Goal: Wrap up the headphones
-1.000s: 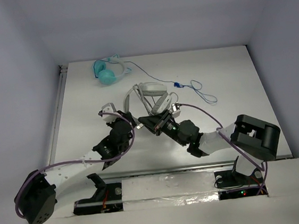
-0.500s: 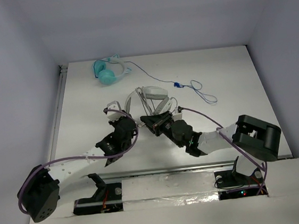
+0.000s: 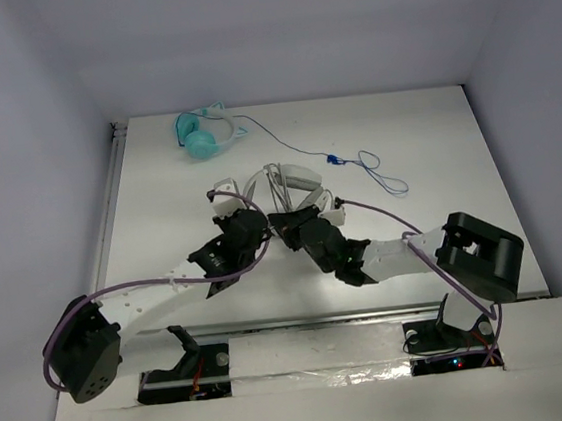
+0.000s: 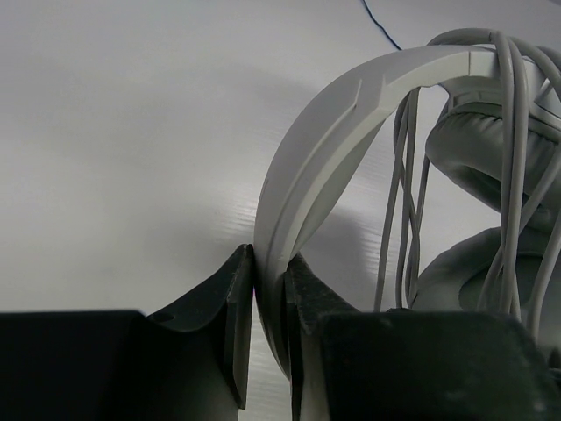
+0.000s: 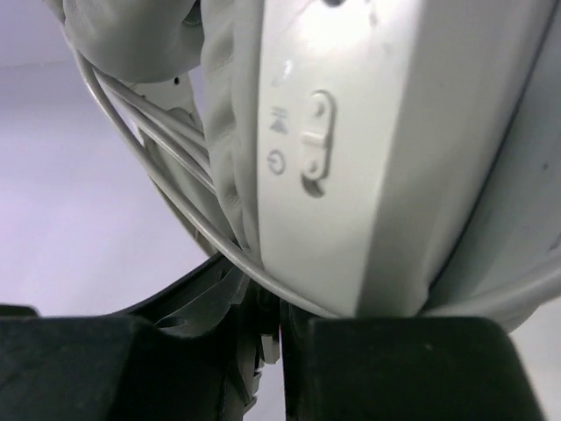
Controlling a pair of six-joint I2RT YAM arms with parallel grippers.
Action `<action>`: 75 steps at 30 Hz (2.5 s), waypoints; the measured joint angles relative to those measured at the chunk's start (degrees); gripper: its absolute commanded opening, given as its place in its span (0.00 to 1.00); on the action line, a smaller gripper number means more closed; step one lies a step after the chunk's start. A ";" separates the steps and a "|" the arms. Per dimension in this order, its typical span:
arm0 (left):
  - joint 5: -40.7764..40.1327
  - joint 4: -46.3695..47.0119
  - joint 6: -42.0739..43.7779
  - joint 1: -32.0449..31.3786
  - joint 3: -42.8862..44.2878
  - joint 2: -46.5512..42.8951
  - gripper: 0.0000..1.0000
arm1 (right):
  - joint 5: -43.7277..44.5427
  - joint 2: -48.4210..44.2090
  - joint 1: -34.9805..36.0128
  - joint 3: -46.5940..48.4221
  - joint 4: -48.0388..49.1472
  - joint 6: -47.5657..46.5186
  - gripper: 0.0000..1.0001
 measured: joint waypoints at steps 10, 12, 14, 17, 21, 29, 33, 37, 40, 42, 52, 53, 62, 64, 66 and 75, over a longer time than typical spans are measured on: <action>4.26 -5.77 0.83 0.02 6.29 6.21 0.00 | 4.92 2.45 -0.13 9.05 -15.82 -2.69 0.45; 5.14 -6.78 1.14 0.02 7.17 6.56 0.00 | 5.03 2.45 -0.35 9.99 -18.21 -3.28 0.46; 6.60 -7.61 1.51 0.02 8.17 7.21 0.00 | 5.09 2.19 -0.37 10.58 -20.70 -3.98 0.50; 8.74 -7.93 1.55 0.04 8.66 7.48 0.00 | 4.83 0.37 -0.79 10.58 -23.45 -4.81 0.55; 12.52 -6.93 1.51 1.44 8.83 7.48 0.00 | 3.32 -2.29 -1.09 10.82 -25.99 -7.37 0.58; 21.57 -7.61 3.50 4.57 8.87 7.48 0.00 | -0.61 -2.89 -6.47 15.58 -28.92 -13.38 0.67; 24.87 -7.34 4.17 6.67 8.83 7.48 0.00 | -3.32 -2.86 -8.52 16.09 -28.87 -15.56 0.67; 26.56 -7.37 5.01 7.91 8.81 7.87 0.00 | -6.58 -1.77 -9.31 17.35 -29.14 -18.58 0.67; 27.39 -7.10 5.14 8.24 8.81 8.31 0.00 | -8.20 -1.38 -9.53 18.12 -29.22 -20.85 0.64; 27.96 -6.93 5.38 8.28 8.81 8.44 0.00 | -8.94 -1.60 -9.64 18.29 -29.44 -22.43 0.63; 29.66 -6.84 6.29 9.07 8.81 9.18 0.00 | -11.96 -13.73 -9.81 22.03 -34.10 -33.20 0.35; 29.94 -6.62 6.36 9.22 8.81 9.40 0.00 | -11.91 -16.04 -9.81 21.97 -34.45 -34.47 0.15; 31.69 -3.08 6.86 10.27 8.81 13.62 0.00 | -8.28 -41.57 -9.84 12.44 -40.81 -44.11 0.09; 32.17 -1.90 6.86 10.56 8.81 15.15 0.00 | -7.37 -47.58 -9.86 8.98 -43.52 -45.77 0.11; 32.61 -0.55 6.86 10.56 8.81 16.59 0.00 | -6.40 -53.00 -9.84 6.62 -46.58 -46.84 0.20; 32.87 2.58 6.75 10.56 8.81 21.66 0.19 | -2.82 -68.52 -9.84 3.89 -56.76 -49.96 0.38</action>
